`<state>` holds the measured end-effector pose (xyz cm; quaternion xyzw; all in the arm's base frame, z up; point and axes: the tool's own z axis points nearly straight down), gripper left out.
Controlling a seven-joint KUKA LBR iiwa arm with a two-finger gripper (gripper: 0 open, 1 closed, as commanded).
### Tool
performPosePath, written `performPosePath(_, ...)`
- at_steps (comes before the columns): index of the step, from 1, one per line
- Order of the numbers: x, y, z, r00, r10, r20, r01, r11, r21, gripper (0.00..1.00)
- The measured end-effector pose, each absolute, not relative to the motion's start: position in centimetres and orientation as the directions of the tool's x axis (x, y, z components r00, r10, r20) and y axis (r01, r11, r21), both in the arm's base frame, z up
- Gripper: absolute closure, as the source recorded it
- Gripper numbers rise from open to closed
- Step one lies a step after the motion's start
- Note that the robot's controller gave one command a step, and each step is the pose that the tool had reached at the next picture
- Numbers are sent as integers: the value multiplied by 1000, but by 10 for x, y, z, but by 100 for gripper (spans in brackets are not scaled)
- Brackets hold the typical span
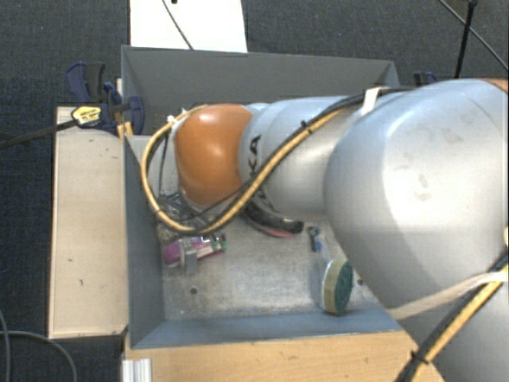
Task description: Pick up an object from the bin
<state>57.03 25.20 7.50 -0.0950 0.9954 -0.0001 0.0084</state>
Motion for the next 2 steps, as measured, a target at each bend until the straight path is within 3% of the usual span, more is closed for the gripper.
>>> performPosePath(1,566,251,73,-982,-187,3,-188,982,-5,100)
performPosePath(2,555,253,276,-981,-194,-9,-194,981,2,100)
